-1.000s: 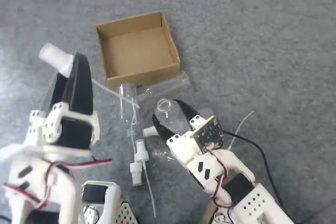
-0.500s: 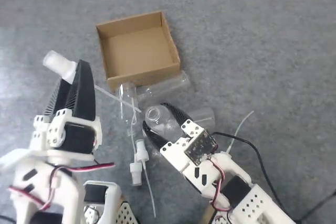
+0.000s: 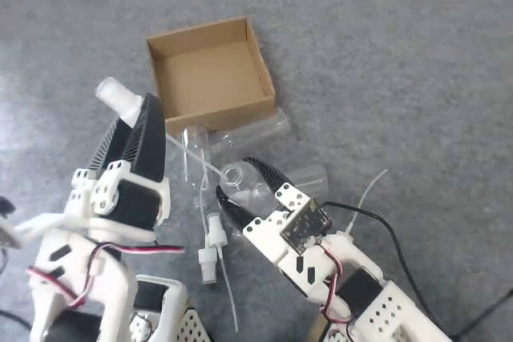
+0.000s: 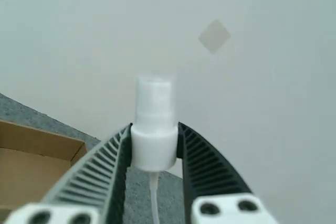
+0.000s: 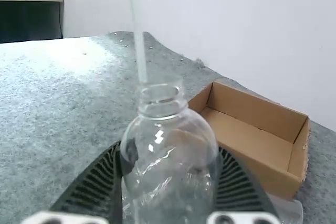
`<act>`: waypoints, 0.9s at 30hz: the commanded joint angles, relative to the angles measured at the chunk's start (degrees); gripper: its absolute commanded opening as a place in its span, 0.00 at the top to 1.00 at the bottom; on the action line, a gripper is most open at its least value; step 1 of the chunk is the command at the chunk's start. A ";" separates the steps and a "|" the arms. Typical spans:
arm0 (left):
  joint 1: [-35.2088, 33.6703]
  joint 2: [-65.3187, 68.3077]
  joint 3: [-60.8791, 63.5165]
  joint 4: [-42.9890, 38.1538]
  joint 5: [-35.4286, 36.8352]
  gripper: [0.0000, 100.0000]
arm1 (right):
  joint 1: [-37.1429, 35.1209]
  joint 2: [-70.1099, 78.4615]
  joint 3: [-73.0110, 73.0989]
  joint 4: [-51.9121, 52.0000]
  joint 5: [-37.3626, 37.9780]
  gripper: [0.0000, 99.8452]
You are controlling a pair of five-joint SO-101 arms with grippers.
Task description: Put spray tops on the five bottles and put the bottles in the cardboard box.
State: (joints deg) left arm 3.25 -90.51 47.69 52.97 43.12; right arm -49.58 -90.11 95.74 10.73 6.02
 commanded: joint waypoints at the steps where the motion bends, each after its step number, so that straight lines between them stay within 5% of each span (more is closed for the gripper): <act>1: 0.18 0.00 0.22 -1.05 -0.70 0.99 | -0.40 -1.27 1.05 -1.71 0.97 0.92; 15: 0.53 -0.18 5.93 -5.71 -3.96 0.99 | -0.40 -1.27 1.05 -1.71 0.97 0.92; 27: 8.79 -0.18 10.68 -5.80 -9.58 0.99 | -0.04 -0.92 1.05 0.04 0.97 0.92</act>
State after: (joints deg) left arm 10.11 -90.42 57.98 48.84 35.47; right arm -49.67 -90.11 95.74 10.73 6.02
